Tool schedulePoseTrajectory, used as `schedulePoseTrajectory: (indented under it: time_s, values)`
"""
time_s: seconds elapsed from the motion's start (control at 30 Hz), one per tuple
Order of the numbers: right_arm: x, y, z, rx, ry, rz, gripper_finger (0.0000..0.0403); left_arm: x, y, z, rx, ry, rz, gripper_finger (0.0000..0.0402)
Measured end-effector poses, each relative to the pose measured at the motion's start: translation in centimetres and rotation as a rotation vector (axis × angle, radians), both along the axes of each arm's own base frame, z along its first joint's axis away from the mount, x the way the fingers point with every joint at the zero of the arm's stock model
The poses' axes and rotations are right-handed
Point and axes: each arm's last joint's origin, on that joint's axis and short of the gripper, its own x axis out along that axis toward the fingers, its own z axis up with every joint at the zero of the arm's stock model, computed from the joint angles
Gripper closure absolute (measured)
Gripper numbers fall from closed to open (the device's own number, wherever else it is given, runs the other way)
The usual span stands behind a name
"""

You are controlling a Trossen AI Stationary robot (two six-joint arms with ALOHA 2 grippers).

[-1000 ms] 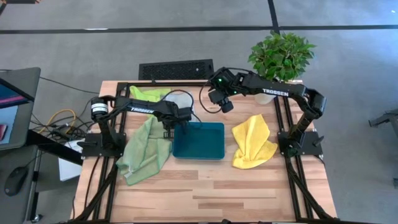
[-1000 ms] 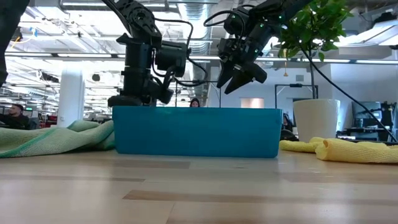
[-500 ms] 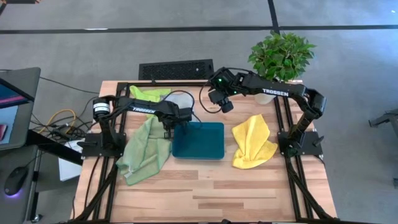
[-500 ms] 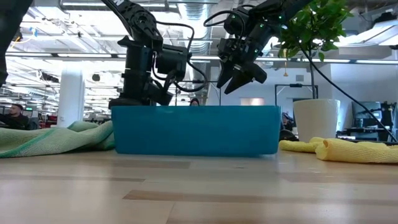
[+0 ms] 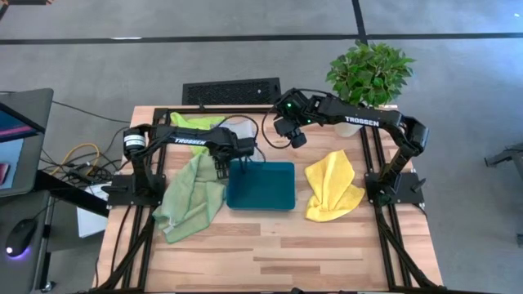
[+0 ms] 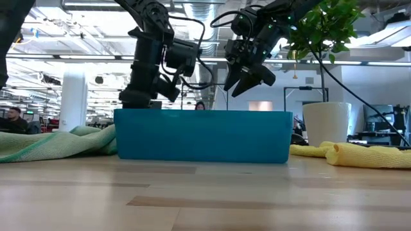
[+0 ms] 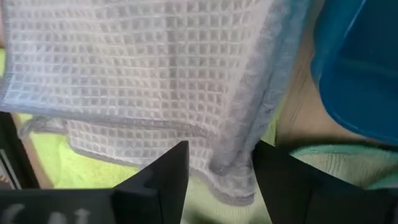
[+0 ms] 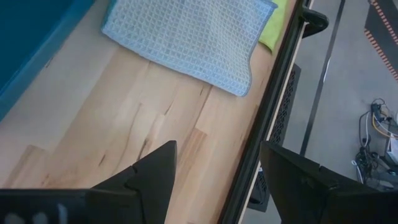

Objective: Fold microfiber towels
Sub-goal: Put the folded gray microfiber towel into the blue bin

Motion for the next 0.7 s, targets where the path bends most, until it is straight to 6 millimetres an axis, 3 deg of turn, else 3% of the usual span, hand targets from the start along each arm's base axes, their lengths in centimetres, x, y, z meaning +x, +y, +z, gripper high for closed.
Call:
schedulePoseTrajectory:
  time_s: [0.17,0.7]
  values:
    - [0.0,0.0,0.0,0.017,-0.006,-0.021,0.0148,0.0,0.1,0.2,-0.011,0.001,0.005,0.0238]
    - [-0.2,0.1,-0.1,0.029,0.013,-0.025,0.0148,-0.7,-0.3,-1.9,-0.072,-0.009,-0.016,0.0239]
